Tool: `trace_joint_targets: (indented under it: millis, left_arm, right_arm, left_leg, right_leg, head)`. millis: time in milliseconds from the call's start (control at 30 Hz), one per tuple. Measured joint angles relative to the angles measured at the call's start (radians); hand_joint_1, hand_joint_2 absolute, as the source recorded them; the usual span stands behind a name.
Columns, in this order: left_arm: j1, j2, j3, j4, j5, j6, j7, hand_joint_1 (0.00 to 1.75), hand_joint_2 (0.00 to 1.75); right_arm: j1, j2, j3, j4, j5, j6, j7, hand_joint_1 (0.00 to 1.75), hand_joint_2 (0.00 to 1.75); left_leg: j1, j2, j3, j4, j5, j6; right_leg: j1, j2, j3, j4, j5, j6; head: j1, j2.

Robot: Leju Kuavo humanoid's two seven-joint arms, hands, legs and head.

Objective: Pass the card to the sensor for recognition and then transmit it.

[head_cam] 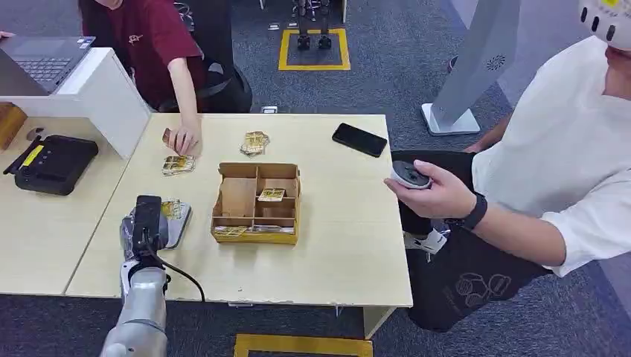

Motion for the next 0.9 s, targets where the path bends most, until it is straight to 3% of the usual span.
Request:
trace_joint_targets:
  millis: [233,367,733,800,900]
  left_arm:
    - [-0.012,-0.033,-0.061,-0.230,0.228,-0.120,0.000,1.75,1.75]
    - [-0.022,-0.043,-0.089,-0.309,0.250,-0.092,-0.016,1.75,1.75]
    - [-0.031,-0.047,-0.096,-0.344,0.243,-0.072,-0.028,1.75,1.75]
    - [-0.042,-0.045,-0.100,-0.354,0.211,-0.046,-0.029,1.75,1.75]
    - [-0.107,-0.019,-0.130,-0.330,0.030,0.042,0.004,1.75,1.75]
  right_arm:
    - [-0.001,0.000,0.010,0.000,0.000,0.003,0.015,0.00,1.75]
    - [-0.001,0.000,0.024,0.000,0.000,0.003,0.019,0.00,1.75]
    - [-0.002,0.001,0.033,0.000,0.000,0.004,0.022,0.00,1.75]
    - [-0.004,0.001,0.045,0.000,0.000,0.005,0.028,0.00,1.75]
    - [-0.016,0.006,0.079,0.000,0.000,0.006,0.034,0.00,1.75]
  left_leg:
    - [0.000,0.000,0.000,0.000,0.000,0.000]
    - [0.000,0.001,0.000,0.000,0.000,0.000]
    - [0.000,0.001,0.000,0.000,0.000,0.000]
    - [0.000,0.001,0.000,0.000,0.000,0.000]
    - [0.000,0.000,0.000,0.000,0.001,-0.001]
  right_leg:
    - [0.000,0.000,0.000,0.000,0.000,0.000]
    - [0.000,0.001,0.000,0.000,0.000,0.000]
    - [0.000,0.001,0.000,0.000,0.000,0.000]
    - [0.000,0.001,0.000,0.000,0.000,0.000]
    - [0.000,0.001,0.000,0.000,0.001,-0.001]
  head:
    - [0.000,0.000]
    - [0.000,0.000]
    - [0.000,0.000]
    - [0.000,0.000]
    - [0.000,0.000]
